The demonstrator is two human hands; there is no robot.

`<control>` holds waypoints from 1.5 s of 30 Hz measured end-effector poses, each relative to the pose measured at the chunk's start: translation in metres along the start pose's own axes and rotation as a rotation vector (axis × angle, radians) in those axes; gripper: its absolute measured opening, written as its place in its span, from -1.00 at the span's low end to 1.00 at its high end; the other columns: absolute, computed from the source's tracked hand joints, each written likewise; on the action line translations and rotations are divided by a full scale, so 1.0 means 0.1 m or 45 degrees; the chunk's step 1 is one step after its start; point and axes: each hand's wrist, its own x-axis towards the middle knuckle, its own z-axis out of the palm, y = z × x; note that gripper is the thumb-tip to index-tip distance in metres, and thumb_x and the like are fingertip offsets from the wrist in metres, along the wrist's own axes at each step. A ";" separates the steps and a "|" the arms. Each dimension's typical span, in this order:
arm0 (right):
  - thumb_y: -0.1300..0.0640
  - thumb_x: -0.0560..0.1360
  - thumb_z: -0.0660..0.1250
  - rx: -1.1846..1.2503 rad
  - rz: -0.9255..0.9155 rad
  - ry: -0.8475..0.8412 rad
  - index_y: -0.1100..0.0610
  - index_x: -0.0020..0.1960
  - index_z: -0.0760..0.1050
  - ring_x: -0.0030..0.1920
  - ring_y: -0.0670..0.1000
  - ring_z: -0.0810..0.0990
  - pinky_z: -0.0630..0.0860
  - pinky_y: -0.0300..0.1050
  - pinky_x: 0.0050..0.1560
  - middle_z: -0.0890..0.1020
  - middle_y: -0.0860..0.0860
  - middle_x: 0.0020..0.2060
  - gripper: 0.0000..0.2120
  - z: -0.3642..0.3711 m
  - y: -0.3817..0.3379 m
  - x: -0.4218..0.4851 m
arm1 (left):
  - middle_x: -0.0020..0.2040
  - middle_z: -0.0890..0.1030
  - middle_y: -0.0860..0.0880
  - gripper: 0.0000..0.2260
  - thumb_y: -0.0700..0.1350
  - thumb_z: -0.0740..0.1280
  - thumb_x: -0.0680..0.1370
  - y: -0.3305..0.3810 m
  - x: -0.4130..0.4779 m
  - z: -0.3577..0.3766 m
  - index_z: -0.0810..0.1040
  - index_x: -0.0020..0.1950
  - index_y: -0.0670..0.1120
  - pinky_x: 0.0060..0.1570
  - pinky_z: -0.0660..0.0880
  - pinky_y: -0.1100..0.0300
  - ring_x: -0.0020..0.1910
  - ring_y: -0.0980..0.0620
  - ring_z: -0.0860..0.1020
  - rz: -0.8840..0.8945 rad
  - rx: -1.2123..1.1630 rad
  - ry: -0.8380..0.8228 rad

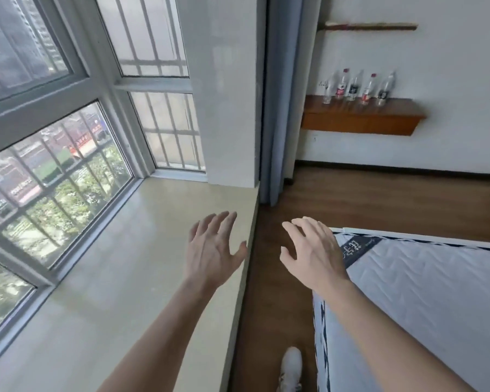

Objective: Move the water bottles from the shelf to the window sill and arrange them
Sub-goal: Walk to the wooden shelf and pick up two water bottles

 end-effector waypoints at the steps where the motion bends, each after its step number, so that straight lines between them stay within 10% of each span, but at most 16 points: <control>1: -0.04 0.45 0.30 0.005 0.016 0.003 0.11 0.27 0.56 0.26 0.15 0.52 0.45 0.15 0.30 0.61 0.07 0.15 -0.57 0.05 0.09 0.07 | 0.33 0.54 0.01 -0.45 0.19 0.27 0.46 0.03 0.12 0.09 0.45 0.41 0.00 0.30 0.35 -0.02 0.32 -0.07 0.45 0.014 -0.003 -0.006; 45: -0.10 0.47 0.35 -0.206 0.510 0.008 0.04 0.32 0.53 0.24 0.09 0.56 0.51 0.06 0.30 0.59 0.05 0.22 -0.54 1.87 4.04 5.53 | 0.35 0.53 0.02 -0.46 0.24 0.18 0.51 1.18 7.10 3.50 0.44 0.41 0.02 0.29 0.42 -0.07 0.31 -0.07 0.48 0.425 -0.149 -0.203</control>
